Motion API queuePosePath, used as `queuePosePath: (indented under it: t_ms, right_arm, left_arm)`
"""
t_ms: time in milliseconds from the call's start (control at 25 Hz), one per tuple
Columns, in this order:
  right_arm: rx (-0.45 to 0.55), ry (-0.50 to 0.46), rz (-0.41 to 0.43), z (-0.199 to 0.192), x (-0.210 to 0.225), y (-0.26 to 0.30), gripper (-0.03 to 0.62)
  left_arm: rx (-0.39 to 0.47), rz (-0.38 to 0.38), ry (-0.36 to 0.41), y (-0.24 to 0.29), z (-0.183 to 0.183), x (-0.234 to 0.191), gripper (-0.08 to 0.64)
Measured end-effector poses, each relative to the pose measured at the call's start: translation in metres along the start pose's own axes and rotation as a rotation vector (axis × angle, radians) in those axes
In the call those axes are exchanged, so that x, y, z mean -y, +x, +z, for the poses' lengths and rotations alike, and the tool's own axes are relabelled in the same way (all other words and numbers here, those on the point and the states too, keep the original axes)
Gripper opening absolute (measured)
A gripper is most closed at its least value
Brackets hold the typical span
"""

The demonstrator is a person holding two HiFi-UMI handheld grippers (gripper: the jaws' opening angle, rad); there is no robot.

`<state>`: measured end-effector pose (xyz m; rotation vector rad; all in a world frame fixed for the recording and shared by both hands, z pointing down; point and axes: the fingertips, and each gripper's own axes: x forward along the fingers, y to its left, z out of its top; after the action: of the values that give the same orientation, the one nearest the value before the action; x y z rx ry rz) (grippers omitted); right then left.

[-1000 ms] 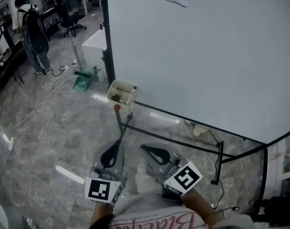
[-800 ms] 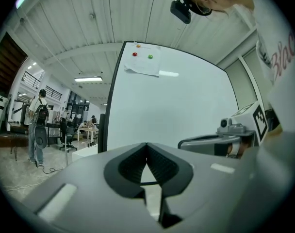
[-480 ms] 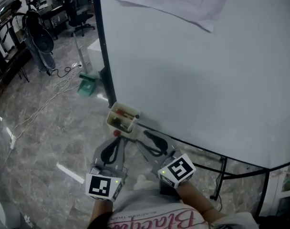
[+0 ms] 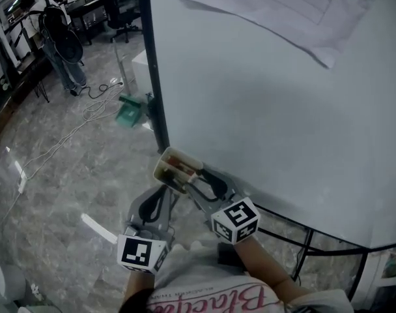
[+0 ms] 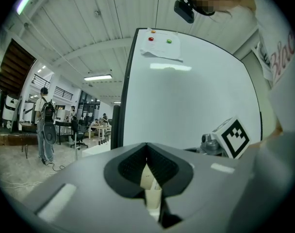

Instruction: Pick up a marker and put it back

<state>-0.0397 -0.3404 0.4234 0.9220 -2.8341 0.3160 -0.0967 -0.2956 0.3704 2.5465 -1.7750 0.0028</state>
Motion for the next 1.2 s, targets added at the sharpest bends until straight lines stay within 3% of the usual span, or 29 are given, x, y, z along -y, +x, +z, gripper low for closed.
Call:
queuePosePath:
  t_ms: [80,160,200,440,720,920,1200]
  right_arm:
    - [-0.017,-0.008,0.002,-0.003,-0.001,0.007,0.177]
    - [-0.015,-0.011,0.013,-0.003,-0.004,0.01,0.075]
    - [-0.011,-0.007,0.026,-0.002,-0.006,0.011,0.07]
    - [0.013,-0.019,0.055,0.009,-0.016,0.011,0.069]
    - [0.173,-0.062,0.007,0.071,-0.021,-0.016,0.067]
    - [0.295,-0.11,-0.014,0.117,-0.032,-0.04,0.067]
    - [0.309,-0.117,-0.036,0.113,-0.039,-0.053,0.067]
  left_arm:
    - [0.002,0.004,0.007,0.002,0.001,-0.005,0.0]
    - [-0.005,0.014,0.016,0.004,0.002,-0.011,0.0]
    - [-0.01,0.019,0.02,0.005,0.001,-0.014,0.0]
    - [-0.003,0.003,0.024,0.009,0.003,-0.021,0.0]
    - [0.049,-0.053,0.046,0.012,0.026,-0.019,0.0]
    - [0.129,-0.114,-0.033,0.014,0.043,-0.014,0.0]
    - [0.184,-0.156,-0.035,0.009,0.054,-0.002,0.0]
